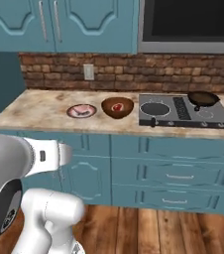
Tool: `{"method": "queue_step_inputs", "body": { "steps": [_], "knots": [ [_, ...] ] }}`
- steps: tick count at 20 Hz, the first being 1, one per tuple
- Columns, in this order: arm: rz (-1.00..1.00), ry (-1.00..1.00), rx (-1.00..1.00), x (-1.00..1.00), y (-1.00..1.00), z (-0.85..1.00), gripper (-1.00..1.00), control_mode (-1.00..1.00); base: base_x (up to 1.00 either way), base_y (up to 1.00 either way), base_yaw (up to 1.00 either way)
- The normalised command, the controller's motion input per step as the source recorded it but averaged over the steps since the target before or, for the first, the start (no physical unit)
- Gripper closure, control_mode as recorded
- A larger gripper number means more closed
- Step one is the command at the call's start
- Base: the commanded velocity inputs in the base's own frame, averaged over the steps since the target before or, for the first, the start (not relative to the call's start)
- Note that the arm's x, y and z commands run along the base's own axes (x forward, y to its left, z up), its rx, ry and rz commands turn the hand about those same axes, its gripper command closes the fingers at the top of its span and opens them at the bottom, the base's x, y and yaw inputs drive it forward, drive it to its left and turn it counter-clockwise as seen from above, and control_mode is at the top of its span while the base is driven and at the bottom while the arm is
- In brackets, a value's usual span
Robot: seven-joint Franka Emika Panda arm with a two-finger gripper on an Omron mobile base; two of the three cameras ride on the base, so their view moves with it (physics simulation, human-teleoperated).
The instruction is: Place one of the steaks on the plate and the other in the bowl. Then place the bowl in the fridge.
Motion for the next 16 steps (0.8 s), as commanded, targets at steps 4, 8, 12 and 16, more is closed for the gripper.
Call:
{"method": "queue_step_inputs", "body": {
  "steps": [4, 8, 12, 16],
  "knots": [
    [0.00, 0.00, 0.00, 0.00, 0.00, 0.00, -1.00, 1.00, -0.59, -0.34, -0.36],
    [0.00, 0.00, 0.00, 0.00, 0.00, 0.00, -1.00, 1.00, -0.53, -0.36, -0.39],
    [0.00, 0.00, 0.00, 0.00, 0.00, 0.00, -1.00, 1.00, -0.46, -0.34, -0.39],
    [0.00, 0.00, 0.00, 0.00, 0.00, 0.00, -1.00, 1.00, -0.39, -0.37, -0.38]
  ]
}}
